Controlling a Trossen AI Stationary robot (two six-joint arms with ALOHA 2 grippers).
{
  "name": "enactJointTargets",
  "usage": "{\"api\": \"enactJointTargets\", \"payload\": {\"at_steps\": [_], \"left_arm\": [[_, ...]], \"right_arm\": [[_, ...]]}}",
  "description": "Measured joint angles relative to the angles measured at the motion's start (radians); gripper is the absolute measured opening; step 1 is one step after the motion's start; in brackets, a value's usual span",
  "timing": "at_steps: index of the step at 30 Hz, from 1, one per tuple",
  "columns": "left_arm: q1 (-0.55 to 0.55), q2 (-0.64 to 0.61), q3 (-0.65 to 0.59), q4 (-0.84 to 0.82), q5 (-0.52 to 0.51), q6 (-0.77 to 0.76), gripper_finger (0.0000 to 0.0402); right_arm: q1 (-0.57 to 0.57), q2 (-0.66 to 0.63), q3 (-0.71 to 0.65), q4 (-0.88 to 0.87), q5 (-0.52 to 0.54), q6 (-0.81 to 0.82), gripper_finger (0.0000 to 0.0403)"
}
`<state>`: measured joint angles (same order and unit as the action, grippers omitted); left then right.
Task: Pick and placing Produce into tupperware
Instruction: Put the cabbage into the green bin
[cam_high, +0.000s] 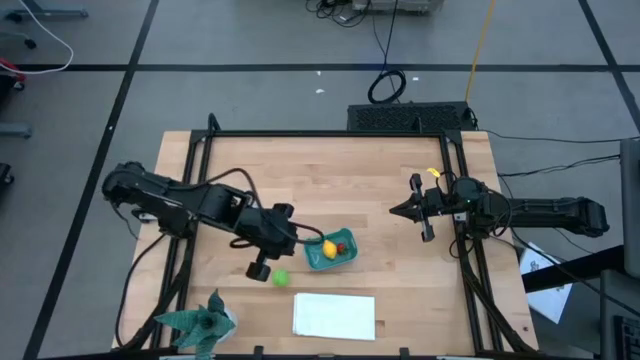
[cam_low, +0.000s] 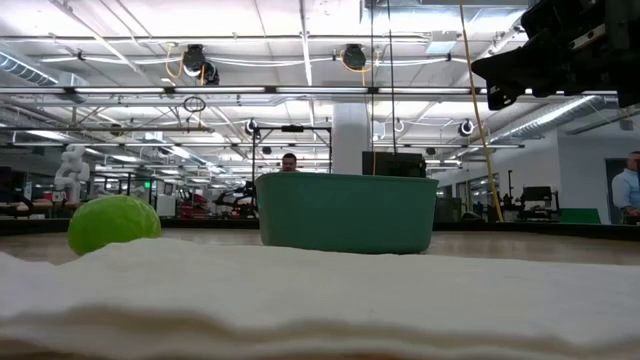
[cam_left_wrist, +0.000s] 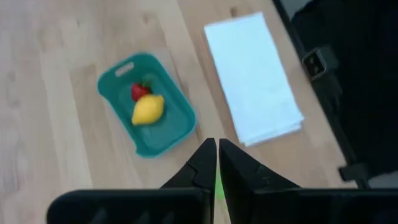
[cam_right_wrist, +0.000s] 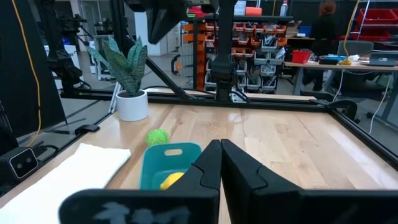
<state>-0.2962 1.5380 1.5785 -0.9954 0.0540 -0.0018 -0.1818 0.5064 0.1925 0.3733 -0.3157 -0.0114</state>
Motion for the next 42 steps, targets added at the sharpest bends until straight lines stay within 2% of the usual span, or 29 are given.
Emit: {"api": "enactJointTargets", "payload": {"at_steps": [11,30,42], "left_arm": [[-0.008,0.082,0.075,-0.186,0.000,-0.025,0.0021],[-0.006,0.080,0.077,-0.235,-0.001,-0.114,0.0021],[-0.006,0.080,0.076,-0.234,-0.001,-0.110,0.0021]], "right_arm": [[0.000,0.000,0.000,-0.002,0.000,0.000,0.0000],[0.000,0.000,0.000,-0.005,0.000,0.000,0.0000],[0.000,0.000,0.000,-0.005,0.000,0.000,0.0000]]}}
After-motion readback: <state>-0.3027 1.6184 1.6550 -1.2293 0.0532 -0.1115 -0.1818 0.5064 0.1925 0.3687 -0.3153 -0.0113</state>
